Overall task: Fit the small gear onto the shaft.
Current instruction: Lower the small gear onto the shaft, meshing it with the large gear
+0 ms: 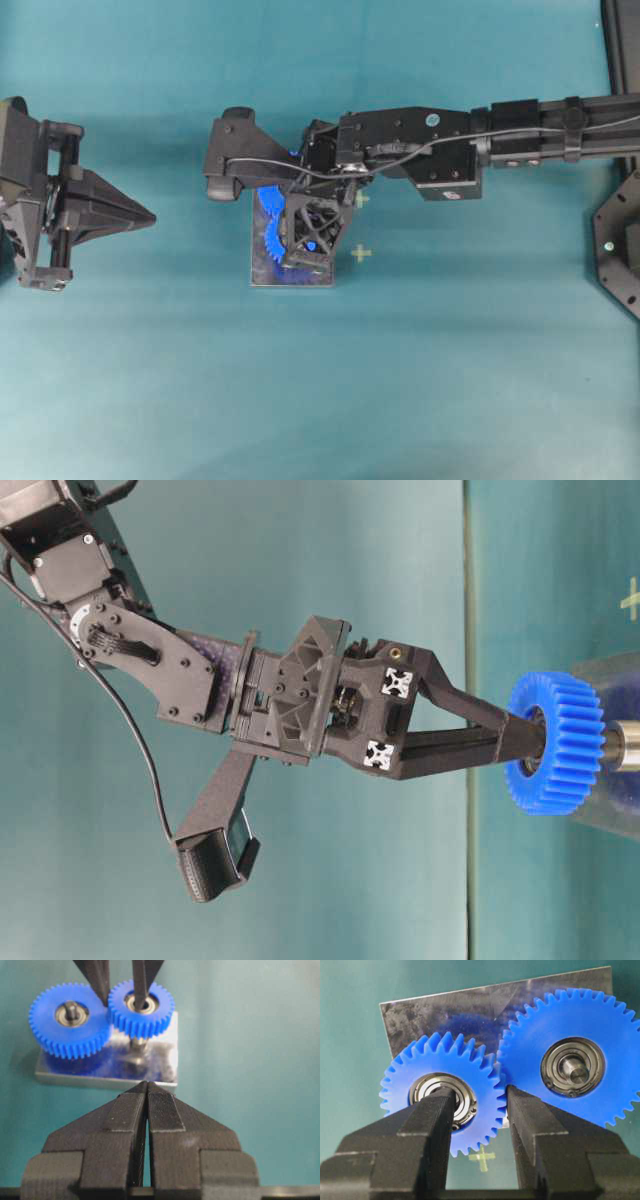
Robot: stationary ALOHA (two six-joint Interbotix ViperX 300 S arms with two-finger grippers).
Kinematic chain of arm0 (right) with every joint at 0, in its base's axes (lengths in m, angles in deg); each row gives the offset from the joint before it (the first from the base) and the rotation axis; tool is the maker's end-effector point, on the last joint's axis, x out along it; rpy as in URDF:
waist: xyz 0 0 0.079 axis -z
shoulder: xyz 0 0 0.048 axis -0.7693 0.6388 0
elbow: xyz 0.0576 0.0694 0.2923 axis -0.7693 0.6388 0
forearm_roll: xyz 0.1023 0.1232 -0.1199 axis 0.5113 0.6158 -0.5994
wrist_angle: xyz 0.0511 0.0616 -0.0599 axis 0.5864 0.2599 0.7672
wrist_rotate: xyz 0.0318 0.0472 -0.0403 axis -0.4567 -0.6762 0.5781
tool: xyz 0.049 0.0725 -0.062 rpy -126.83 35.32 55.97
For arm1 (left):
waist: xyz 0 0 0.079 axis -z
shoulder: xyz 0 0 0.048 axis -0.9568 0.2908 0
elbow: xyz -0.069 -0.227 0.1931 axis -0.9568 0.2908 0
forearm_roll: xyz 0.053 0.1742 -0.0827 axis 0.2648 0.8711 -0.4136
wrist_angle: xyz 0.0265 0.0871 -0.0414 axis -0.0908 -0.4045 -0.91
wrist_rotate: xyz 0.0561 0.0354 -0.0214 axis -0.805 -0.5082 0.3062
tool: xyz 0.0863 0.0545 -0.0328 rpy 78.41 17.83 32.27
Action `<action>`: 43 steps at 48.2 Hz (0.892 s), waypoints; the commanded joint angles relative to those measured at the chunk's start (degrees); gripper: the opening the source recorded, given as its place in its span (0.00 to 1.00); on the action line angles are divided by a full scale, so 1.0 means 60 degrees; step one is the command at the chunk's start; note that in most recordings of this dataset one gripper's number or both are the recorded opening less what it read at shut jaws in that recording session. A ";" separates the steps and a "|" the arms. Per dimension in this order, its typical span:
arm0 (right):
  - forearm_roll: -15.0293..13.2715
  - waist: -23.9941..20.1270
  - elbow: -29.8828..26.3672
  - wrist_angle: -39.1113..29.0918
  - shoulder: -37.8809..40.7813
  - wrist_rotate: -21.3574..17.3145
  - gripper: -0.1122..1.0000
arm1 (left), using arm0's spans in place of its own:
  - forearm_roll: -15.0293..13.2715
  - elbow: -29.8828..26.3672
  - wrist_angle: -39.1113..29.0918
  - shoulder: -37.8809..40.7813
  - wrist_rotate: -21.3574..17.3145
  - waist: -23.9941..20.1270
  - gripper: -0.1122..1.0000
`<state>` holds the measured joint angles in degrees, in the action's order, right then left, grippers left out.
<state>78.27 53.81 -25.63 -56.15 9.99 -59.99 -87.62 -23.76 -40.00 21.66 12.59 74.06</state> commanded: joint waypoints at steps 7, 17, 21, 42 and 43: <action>-0.0015 0.0029 -0.0308 -0.0029 -0.0117 -0.0015 0.50 | 0.0029 0.0059 0.0264 -0.0161 0.0337 0.0015 0.10; -0.0015 0.0015 -0.0469 -0.0220 -0.0117 -0.0015 0.60 | 0.0029 0.0073 0.0264 -0.0190 0.0337 0.0015 0.10; -0.0015 0.0029 -0.0527 -0.0293 -0.0117 -0.0015 0.60 | 0.0015 0.0073 0.0264 -0.0161 0.0337 0.0015 0.10; 0.0000 0.0015 -0.1143 -0.0586 0.0278 0.0103 0.19 | 0.0015 0.0103 0.0264 -0.0146 0.0337 0.0015 0.10; 0.0000 0.0015 -0.1143 -0.0601 0.0308 0.0103 0.17 | 0.0015 0.0103 0.0264 -0.0146 0.0337 0.0015 0.10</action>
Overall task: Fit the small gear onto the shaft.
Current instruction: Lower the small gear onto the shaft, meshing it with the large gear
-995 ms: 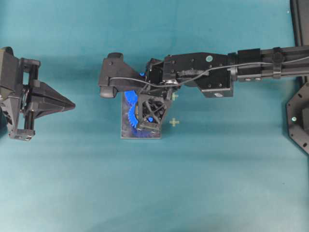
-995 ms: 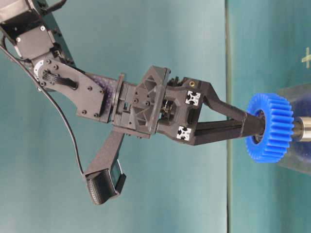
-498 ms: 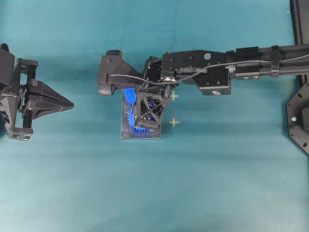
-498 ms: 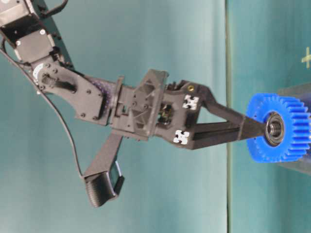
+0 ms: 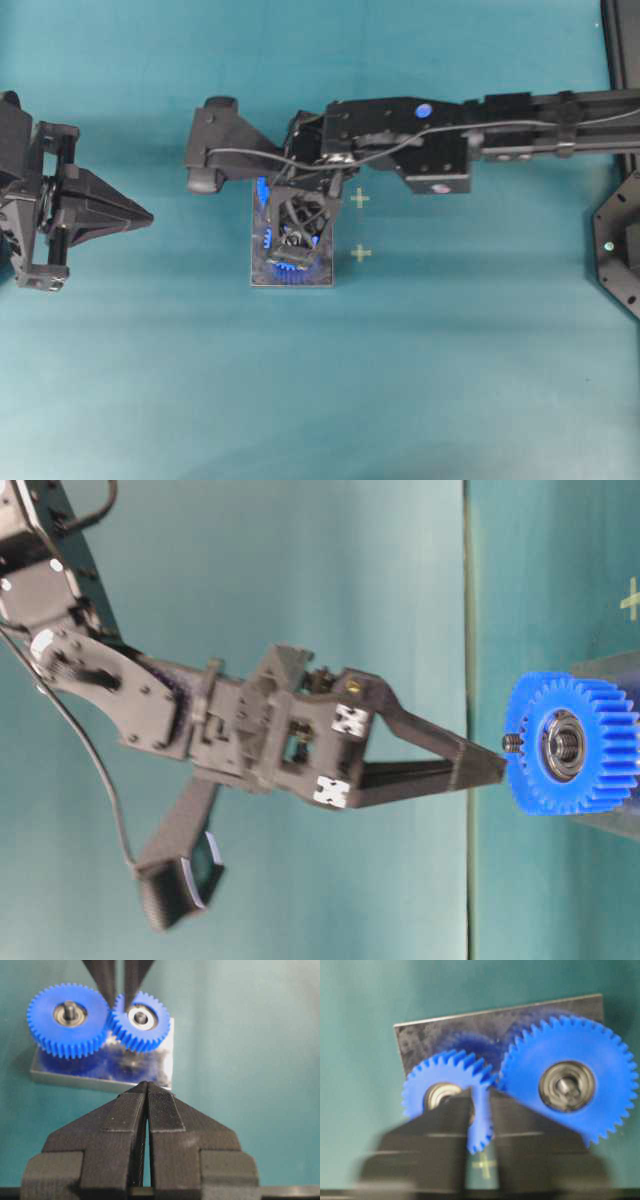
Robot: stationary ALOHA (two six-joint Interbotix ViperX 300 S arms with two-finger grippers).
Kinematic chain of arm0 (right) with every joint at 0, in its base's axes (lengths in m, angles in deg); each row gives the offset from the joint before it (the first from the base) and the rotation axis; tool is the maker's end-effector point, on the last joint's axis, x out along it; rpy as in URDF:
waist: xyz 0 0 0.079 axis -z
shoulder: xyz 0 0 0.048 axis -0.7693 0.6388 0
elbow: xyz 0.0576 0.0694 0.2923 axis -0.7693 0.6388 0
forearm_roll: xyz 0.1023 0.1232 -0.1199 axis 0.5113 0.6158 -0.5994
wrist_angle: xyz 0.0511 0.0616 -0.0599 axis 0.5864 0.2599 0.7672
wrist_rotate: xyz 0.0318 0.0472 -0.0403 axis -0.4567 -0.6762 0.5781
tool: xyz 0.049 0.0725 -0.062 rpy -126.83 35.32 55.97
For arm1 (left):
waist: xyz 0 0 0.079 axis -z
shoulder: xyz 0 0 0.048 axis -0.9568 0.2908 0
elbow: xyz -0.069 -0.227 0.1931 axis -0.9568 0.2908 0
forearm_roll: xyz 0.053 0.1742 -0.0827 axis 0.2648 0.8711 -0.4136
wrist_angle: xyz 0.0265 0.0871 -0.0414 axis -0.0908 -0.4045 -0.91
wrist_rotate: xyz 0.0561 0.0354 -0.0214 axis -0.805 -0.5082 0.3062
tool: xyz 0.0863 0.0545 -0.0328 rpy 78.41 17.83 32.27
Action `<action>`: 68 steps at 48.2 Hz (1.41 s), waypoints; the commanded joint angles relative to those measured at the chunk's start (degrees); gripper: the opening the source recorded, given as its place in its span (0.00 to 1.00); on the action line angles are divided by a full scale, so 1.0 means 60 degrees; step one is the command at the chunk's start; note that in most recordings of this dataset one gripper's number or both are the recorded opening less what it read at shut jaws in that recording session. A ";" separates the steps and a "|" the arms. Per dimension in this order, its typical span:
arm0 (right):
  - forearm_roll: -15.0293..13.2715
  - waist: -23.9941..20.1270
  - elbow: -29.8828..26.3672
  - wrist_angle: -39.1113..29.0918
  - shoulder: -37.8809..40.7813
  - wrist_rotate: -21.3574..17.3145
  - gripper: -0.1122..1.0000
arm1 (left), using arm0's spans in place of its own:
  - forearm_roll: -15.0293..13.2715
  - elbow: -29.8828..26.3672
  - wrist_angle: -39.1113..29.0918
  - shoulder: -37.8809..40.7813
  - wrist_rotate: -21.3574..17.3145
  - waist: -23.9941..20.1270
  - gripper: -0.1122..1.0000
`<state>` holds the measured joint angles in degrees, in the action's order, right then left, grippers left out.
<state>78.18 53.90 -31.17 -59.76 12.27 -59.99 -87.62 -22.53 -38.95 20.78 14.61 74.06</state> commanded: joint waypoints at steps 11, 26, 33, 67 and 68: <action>0.0088 0.0117 0.0073 -0.0645 0.0073 -0.0176 0.09 | 0.0029 -0.0117 0.0132 0.0000 0.0000 0.0015 0.10; 0.0366 -0.0117 0.1187 -0.0762 -0.0659 -0.0835 0.09 | 0.0015 -0.0103 0.0205 0.0015 0.0015 0.0015 0.10; 0.0366 -0.0410 0.1157 -0.0615 -0.1245 -0.1201 0.09 | 0.0029 -0.0117 0.0220 0.0015 0.0015 0.0015 0.10; 0.0059 0.0103 -0.0029 -0.0059 0.0059 -0.1274 0.09 | 0.0015 -0.0088 0.0410 0.0073 0.0015 0.0015 0.10; 0.0059 0.0117 0.0000 -0.0073 0.0044 -0.1289 0.09 | 0.0015 -0.0073 0.0410 0.0059 0.0015 0.0015 0.10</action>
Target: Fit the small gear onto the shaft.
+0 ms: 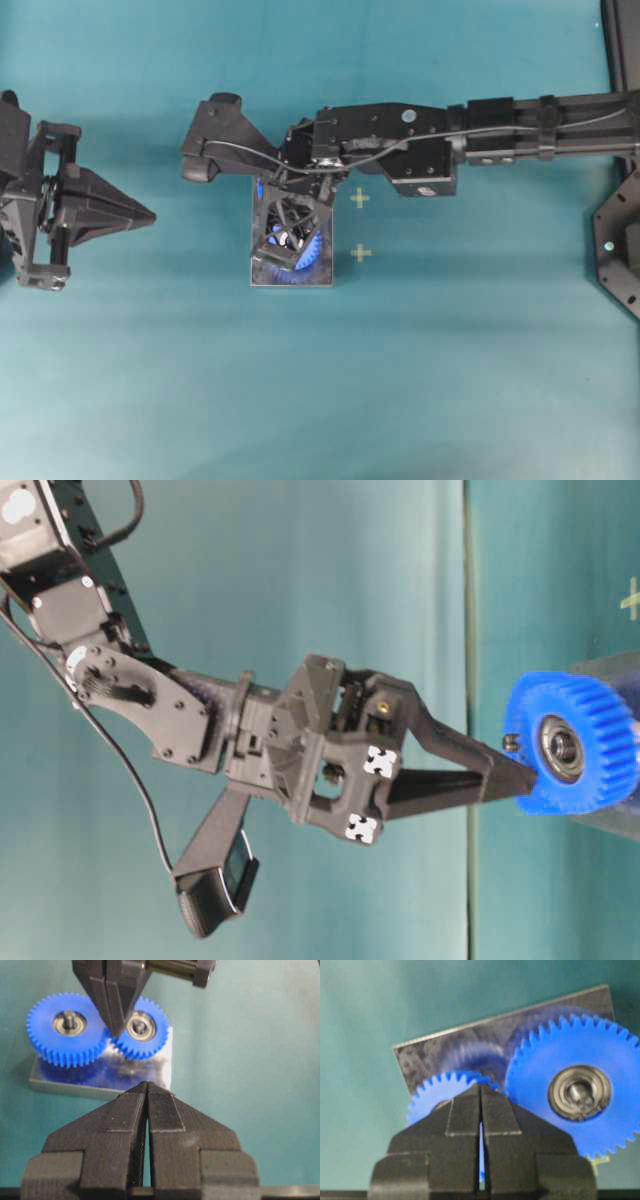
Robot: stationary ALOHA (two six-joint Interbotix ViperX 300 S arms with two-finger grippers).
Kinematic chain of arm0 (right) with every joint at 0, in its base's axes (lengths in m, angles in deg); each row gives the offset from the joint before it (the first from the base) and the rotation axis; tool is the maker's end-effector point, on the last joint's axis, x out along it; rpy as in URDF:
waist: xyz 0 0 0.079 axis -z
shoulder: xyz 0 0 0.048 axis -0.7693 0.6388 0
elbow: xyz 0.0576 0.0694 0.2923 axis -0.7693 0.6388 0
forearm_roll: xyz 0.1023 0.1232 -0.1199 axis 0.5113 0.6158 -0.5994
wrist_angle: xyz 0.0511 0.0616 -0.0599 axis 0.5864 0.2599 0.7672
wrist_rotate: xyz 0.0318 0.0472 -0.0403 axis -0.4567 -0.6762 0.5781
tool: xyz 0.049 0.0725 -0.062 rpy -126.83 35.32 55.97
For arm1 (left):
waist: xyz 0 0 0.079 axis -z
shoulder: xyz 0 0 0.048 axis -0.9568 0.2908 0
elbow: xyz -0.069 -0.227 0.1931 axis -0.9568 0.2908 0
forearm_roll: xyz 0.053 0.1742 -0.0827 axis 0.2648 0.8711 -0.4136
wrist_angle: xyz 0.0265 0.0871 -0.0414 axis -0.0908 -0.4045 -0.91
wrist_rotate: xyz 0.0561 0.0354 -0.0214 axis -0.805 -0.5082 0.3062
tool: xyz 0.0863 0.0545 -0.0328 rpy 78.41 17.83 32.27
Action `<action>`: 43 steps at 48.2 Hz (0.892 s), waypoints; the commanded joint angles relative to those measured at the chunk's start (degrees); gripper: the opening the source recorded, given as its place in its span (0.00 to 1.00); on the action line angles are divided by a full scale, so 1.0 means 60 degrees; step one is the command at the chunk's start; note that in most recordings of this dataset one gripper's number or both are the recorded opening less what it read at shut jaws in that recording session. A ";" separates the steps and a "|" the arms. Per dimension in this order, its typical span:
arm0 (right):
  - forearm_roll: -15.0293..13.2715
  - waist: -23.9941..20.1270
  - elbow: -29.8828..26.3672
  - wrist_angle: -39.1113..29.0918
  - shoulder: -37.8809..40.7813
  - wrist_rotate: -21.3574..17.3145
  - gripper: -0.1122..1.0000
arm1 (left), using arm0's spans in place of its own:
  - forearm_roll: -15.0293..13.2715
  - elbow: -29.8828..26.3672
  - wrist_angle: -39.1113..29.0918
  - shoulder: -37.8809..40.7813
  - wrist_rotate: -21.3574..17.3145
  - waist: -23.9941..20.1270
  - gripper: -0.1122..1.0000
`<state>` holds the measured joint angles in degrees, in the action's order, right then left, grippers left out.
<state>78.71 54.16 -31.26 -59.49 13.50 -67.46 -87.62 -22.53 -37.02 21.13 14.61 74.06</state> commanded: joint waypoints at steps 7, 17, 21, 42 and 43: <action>-0.0059 0.0249 0.0352 -0.0103 -0.0249 -0.0073 0.09 | 0.0015 -0.0059 0.0132 0.0015 0.0015 0.0015 0.10; -0.0015 0.0190 0.0923 -0.0132 -0.0513 -0.0146 0.09 | 0.0015 -0.0059 0.0146 0.0015 0.0015 0.0015 0.10; 0.0044 0.0000 0.1084 -0.0264 -0.0776 -0.0205 0.09 | 0.0029 -0.0073 0.0146 0.0000 0.0029 0.0029 0.10; -0.0601 -0.0264 0.0747 -0.0146 -0.1421 -0.1172 0.09 | 0.0015 -0.0103 0.0146 0.0059 0.0029 0.0029 0.10; -0.0601 -0.0264 0.0688 -0.0103 -0.1362 -0.1157 0.09 | 0.0015 -0.0117 0.0146 0.0059 0.0029 0.0029 0.10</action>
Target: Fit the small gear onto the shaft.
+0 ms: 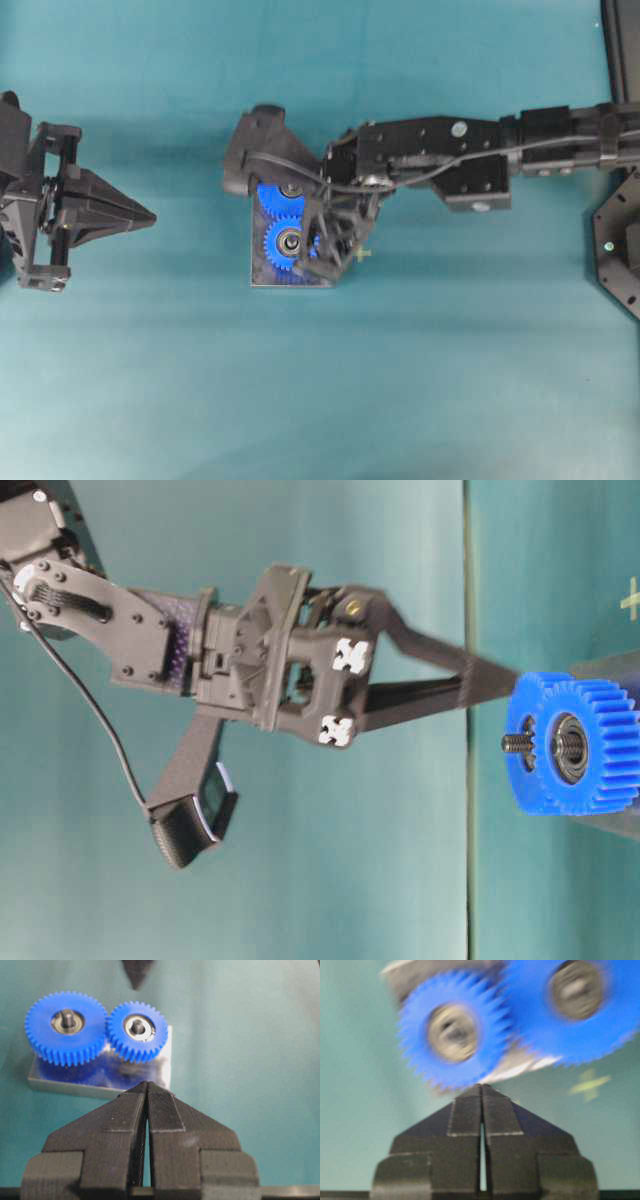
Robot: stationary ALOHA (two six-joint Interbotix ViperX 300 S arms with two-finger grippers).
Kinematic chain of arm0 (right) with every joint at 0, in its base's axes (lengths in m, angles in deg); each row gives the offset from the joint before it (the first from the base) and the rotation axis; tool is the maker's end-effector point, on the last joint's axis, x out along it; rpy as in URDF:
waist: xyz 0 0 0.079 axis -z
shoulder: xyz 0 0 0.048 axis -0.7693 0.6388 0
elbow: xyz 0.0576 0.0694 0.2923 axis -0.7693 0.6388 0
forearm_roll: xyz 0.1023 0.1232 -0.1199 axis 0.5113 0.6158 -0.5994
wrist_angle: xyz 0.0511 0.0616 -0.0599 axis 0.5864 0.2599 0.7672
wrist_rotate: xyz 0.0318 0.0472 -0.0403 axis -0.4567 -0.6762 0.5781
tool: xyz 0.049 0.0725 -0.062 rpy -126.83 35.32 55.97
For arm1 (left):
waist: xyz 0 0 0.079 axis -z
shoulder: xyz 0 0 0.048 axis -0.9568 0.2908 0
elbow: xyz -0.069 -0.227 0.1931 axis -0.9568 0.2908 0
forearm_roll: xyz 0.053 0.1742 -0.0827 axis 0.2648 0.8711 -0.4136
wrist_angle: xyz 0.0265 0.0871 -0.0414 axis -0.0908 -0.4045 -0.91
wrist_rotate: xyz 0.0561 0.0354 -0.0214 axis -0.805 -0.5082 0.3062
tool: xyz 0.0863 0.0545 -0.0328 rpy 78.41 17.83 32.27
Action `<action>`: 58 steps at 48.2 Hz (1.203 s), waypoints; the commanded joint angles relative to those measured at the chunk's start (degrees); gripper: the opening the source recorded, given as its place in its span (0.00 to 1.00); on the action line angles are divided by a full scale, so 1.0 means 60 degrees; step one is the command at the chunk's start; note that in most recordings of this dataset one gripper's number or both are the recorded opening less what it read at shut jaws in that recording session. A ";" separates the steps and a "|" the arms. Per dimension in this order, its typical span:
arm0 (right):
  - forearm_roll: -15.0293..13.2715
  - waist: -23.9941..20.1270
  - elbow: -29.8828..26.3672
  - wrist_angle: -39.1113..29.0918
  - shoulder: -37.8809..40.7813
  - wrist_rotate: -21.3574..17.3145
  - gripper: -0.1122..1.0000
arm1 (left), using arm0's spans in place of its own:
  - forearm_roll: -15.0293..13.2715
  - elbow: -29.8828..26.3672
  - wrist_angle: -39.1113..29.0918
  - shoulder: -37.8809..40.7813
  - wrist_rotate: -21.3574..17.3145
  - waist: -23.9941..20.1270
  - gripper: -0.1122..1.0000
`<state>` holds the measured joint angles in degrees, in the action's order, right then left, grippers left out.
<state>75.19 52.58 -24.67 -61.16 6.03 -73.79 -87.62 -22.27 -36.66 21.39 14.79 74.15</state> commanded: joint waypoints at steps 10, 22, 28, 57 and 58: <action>-0.0015 0.0059 -0.1040 0.0410 0.0674 -0.0044 0.09 | 0.0029 -0.0161 0.0088 0.0190 0.0000 0.0029 0.10; 0.0000 0.0176 -0.1143 0.0073 0.1055 -0.0044 0.09 | 0.0015 -0.0176 0.0161 0.0396 0.0000 0.0015 0.10; 0.0000 0.0205 -0.0747 0.0000 0.0908 -0.0088 0.09 | 0.0015 -0.0176 0.0234 0.0454 0.0000 0.0015 0.10; 0.0308 -0.0630 0.1055 0.0322 -0.1011 -0.1274 0.09 | 0.0015 -0.0264 0.0322 0.0483 -0.0015 0.0015 0.10; 0.0278 -0.0542 0.1011 0.0454 -0.1011 -0.1260 0.09 | 0.0015 -0.0264 0.0322 0.0483 -0.0015 0.0015 0.10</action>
<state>78.01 47.57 -17.55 -61.08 2.60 -80.64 -87.62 -22.35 -35.26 24.29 14.70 74.15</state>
